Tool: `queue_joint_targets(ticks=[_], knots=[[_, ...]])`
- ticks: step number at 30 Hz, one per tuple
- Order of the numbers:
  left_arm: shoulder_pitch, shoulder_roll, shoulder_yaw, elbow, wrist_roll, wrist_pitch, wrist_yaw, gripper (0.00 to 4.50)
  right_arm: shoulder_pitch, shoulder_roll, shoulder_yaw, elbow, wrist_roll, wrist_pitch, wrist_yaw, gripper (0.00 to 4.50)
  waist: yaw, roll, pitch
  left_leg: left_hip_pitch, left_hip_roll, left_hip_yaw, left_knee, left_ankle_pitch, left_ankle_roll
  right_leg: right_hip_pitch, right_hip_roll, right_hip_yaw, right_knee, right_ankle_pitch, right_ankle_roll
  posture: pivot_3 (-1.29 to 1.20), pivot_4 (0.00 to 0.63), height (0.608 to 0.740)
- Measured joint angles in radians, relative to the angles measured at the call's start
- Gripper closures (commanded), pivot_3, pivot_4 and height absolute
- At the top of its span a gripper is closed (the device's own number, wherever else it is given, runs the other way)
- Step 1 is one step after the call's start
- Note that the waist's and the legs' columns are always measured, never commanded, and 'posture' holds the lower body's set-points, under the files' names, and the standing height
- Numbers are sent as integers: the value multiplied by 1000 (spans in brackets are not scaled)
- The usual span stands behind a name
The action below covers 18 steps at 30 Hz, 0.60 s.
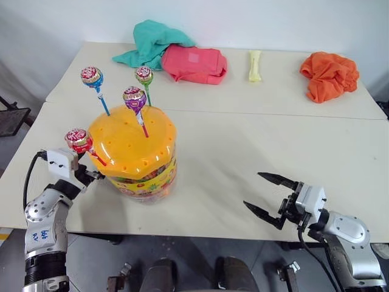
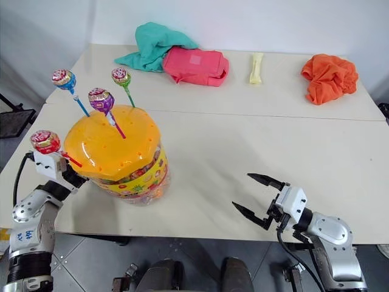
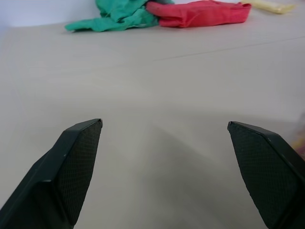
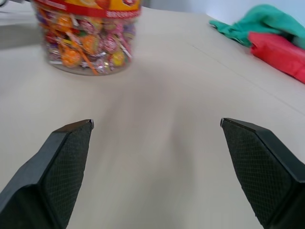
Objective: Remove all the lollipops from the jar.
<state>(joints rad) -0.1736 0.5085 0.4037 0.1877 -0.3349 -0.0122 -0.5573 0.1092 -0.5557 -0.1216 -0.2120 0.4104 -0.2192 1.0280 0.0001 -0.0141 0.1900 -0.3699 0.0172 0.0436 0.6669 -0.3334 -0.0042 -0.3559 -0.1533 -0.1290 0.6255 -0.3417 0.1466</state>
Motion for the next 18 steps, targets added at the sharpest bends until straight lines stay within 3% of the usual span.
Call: queue_joint_targets(ticks=[5,13,18], knots=[[8,45,35,19,-92,24,-98,21,-56,-7,6,-55,89,70,5,0,-5,0,0,0,1,0,0,0,0,0,1,0,0,0,0,0,150,740],[170,334,277,71,-408,310,-489,21,-294,-21,-14,-218,423,325,-49,0,-10,0,0,-1,4,-1,0,-1,-1,-2,3,0,0,0,-1,0,150,740],[222,496,417,92,-550,540,-675,21,-369,-96,-43,-259,520,413,-8,0,9,-1,0,-3,8,-1,0,-2,0,-2,3,0,-1,0,-1,0,150,740]])
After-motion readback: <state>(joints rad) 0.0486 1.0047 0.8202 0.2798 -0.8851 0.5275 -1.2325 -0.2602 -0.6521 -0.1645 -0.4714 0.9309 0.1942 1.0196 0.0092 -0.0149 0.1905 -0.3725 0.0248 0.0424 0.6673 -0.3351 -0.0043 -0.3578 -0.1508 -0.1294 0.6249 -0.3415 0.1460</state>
